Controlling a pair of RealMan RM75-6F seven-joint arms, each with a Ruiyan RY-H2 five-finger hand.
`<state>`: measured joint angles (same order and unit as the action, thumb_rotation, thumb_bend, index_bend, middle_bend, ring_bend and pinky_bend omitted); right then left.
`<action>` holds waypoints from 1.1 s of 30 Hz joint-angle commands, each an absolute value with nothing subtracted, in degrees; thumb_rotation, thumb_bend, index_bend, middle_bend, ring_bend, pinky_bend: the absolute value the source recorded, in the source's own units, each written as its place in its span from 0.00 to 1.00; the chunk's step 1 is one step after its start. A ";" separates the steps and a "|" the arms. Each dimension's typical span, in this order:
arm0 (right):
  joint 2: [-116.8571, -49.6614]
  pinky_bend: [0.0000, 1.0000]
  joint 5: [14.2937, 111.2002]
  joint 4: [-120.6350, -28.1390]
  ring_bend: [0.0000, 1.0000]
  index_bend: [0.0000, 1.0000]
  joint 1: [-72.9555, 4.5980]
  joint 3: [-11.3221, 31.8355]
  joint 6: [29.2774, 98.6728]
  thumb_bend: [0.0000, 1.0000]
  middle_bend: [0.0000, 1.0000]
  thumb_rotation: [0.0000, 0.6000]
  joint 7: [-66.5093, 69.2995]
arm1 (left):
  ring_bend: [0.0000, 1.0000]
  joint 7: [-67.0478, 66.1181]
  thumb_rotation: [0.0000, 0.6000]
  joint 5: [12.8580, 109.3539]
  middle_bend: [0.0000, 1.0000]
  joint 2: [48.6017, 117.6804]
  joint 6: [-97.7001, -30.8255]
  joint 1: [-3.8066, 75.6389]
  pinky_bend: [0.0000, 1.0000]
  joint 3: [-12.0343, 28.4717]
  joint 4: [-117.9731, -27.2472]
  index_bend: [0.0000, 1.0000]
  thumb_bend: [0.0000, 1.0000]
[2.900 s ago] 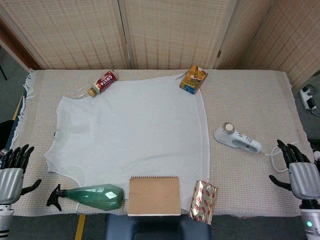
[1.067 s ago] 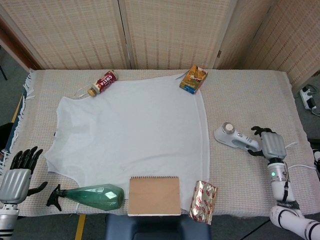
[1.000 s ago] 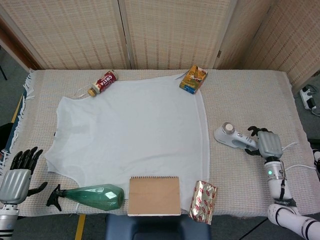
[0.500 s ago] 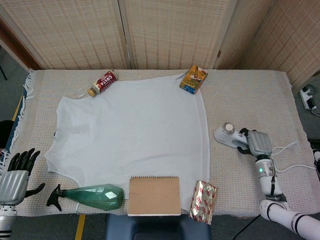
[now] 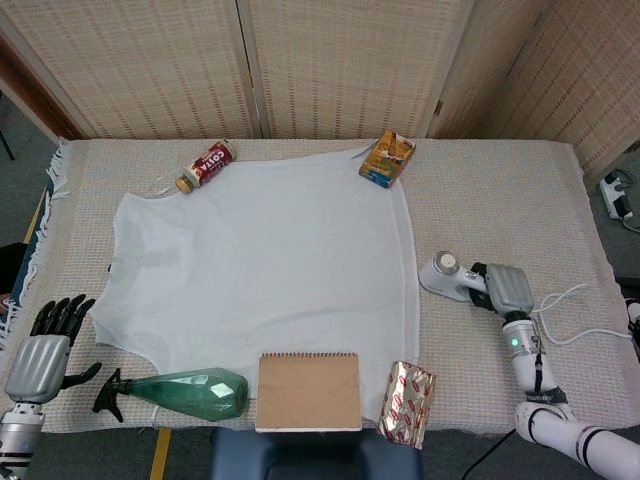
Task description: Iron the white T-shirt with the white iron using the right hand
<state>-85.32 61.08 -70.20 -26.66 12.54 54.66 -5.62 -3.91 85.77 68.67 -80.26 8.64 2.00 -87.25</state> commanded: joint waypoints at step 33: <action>-84.89 0.80 61.78 -84.44 0.66 0.61 -43.41 18.39 50.12 0.87 0.71 1.00 -5.38 | 0.07 -3.04 0.75 80.73 0.17 77.48 -42.82 41.26 0.00 8.39 -88.07 0.23 0.47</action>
